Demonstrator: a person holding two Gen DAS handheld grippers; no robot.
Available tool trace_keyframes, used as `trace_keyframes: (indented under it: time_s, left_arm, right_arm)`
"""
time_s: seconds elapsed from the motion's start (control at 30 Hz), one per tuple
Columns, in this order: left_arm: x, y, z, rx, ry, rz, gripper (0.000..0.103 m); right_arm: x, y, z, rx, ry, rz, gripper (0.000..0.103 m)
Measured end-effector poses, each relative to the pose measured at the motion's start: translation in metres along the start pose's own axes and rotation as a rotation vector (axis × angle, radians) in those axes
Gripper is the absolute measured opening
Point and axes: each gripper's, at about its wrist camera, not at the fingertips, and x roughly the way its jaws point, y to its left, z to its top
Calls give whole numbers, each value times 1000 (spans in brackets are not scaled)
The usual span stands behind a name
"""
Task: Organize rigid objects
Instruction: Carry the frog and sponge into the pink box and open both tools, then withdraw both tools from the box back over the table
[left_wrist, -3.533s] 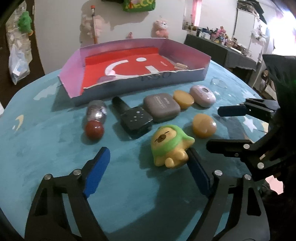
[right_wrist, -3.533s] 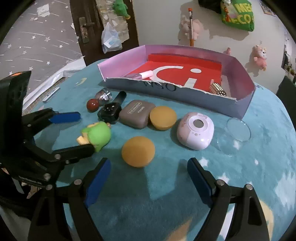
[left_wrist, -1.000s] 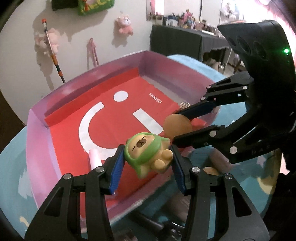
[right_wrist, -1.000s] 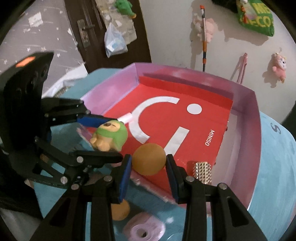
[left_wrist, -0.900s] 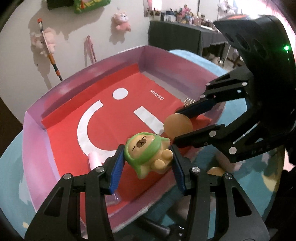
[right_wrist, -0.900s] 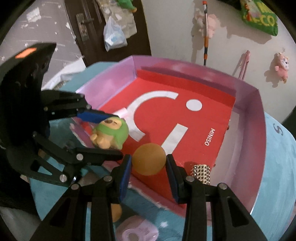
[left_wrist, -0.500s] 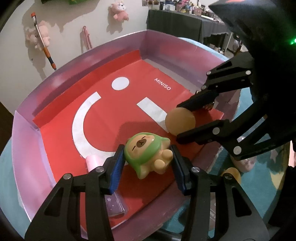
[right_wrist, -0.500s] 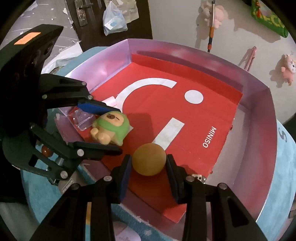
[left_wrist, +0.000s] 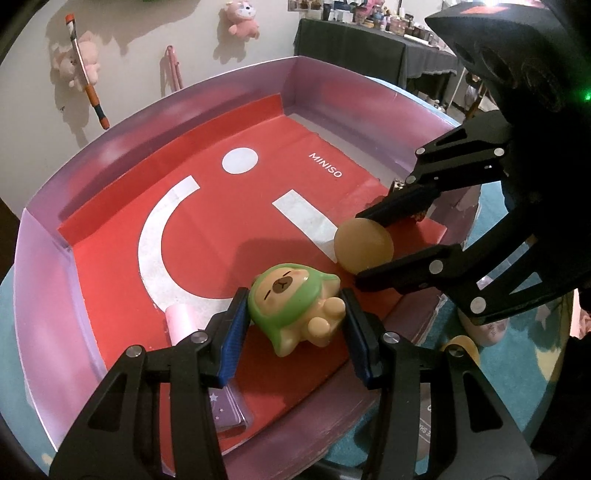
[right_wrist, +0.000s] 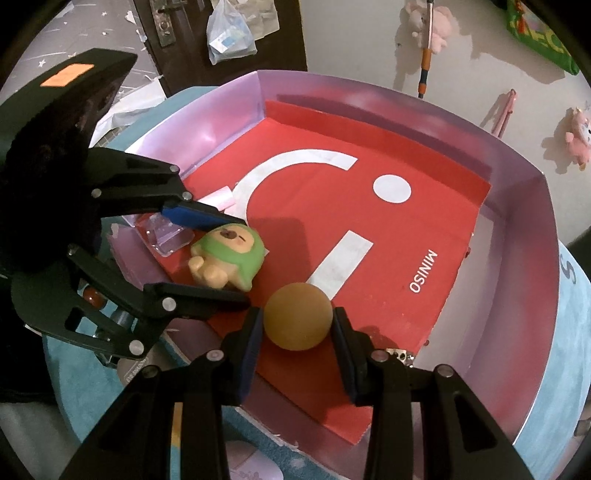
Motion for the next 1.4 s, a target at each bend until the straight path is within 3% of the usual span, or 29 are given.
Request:
trace_keyframes:
  time_s: [0.17, 0.33, 0.77, 0.83, 0.97, 1.23, 1.33, 1.4]
  left_arm:
    - [-1, 3, 0, -11, 0, 0, 50]
    - [-4, 7, 1, -24, -15, -1, 63]
    - [-15, 8, 0, -41, -47, 7, 64]
    - [-23, 9, -2, -61, -69, 2, 70]
    - [-46, 5, -6, -94, -121, -6, 71]
    - [-114, -23, -30, -129, -265, 53, 83]
    - [-134, -35, -44, -149, -315, 73, 92]
    - [-147, -46, -56, -166, -350, 93, 92]
  right_arm:
    - [1, 0, 0, -3, 0, 0, 41]
    - [1, 1, -1, -10, 2, -1, 44]
    - [-8, 3, -2, -10, -19, -17, 51]
    - [-13, 3, -3, -5, -29, -23, 52]
    - [-32, 7, -5, 12, -71, -33, 61]
    - [-96, 31, -24, 32, -206, -78, 73]
    - [-121, 43, -36, 39, -264, -101, 80]
    - [-136, 51, -46, 48, -304, -114, 85]
